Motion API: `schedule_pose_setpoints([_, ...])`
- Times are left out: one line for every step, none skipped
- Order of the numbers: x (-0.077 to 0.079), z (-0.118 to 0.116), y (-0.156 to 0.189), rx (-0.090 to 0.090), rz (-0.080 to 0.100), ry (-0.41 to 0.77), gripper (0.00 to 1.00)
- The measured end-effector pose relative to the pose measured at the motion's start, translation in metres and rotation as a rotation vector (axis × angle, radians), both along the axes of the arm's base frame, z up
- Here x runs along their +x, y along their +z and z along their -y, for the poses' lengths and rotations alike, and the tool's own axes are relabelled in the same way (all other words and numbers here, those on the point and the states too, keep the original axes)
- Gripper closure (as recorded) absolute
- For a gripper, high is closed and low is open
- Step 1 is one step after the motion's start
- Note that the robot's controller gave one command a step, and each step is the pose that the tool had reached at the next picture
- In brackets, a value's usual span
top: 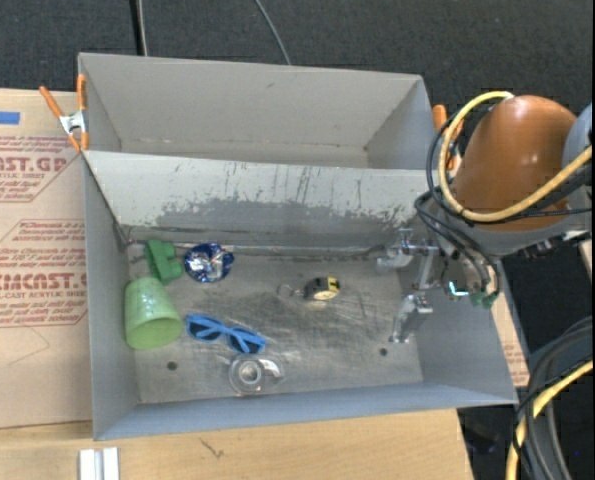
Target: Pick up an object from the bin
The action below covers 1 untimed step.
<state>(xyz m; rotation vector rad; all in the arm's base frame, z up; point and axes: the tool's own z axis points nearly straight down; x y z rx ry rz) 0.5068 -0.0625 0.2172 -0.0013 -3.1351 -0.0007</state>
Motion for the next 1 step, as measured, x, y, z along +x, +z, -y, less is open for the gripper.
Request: schedule_pose_setpoints([0.0786, -0.0418, -0.1452, -0.002, 0.015, 0.010, 0.00])
